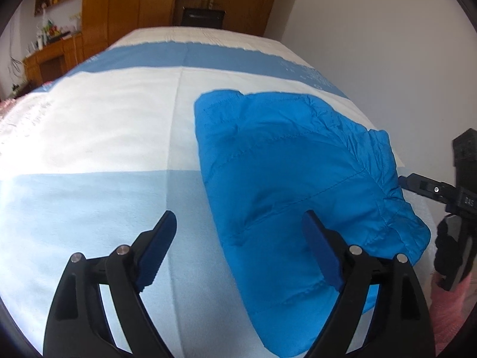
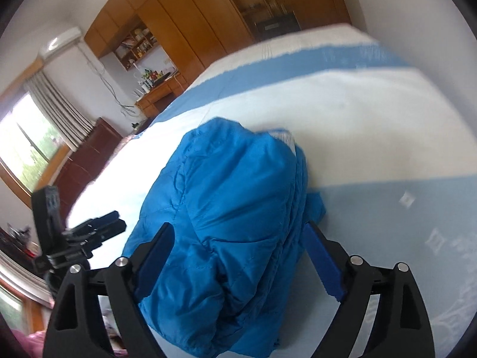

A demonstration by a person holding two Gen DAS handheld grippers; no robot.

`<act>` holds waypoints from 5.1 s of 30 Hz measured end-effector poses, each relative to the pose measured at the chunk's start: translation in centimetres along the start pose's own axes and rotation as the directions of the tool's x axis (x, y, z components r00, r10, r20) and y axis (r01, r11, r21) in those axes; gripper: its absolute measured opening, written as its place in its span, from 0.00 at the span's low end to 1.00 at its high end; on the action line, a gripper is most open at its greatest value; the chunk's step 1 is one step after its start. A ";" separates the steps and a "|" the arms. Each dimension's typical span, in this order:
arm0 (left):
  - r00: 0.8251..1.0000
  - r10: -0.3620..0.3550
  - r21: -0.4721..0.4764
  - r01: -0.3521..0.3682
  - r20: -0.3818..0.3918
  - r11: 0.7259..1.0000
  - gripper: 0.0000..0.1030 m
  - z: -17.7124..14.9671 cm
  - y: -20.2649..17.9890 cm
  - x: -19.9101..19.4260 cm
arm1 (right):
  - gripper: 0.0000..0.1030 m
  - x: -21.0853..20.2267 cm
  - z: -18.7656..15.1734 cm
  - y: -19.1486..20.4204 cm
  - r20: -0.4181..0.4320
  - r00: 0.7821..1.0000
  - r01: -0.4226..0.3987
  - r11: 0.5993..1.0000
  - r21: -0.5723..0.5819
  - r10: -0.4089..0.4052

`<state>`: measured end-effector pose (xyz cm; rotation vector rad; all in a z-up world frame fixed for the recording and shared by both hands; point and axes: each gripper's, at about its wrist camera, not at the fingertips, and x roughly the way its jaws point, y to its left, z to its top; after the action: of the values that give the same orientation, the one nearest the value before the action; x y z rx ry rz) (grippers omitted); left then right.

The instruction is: Fold large clothes

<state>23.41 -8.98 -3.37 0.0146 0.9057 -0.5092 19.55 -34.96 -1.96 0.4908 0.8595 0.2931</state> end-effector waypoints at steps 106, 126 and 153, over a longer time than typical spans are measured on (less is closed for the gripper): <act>0.972 -0.236 -0.175 0.236 0.023 0.956 0.85 5.4 11.1 5.6 | 0.79 9.3 8.5 1.1 -0.130 0.991 -0.052 0.975 -0.217 0.024; 0.998 -0.066 -0.107 0.067 0.011 0.992 0.88 3.7 8.7 5.6 | 0.79 8.7 4.2 -1.5 -0.094 0.994 0.037 0.990 -0.135 -0.050; 0.965 0.226 -0.049 -0.221 0.137 0.974 0.94 -2.8 1.9 -6.9 | 0.96 -0.5 -3.1 8.2 0.036 0.965 0.259 0.932 -0.253 -0.258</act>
<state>18.63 -3.83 -0.25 0.0492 0.7621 -0.2808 16.35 -27.25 0.96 0.1336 0.8588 0.1569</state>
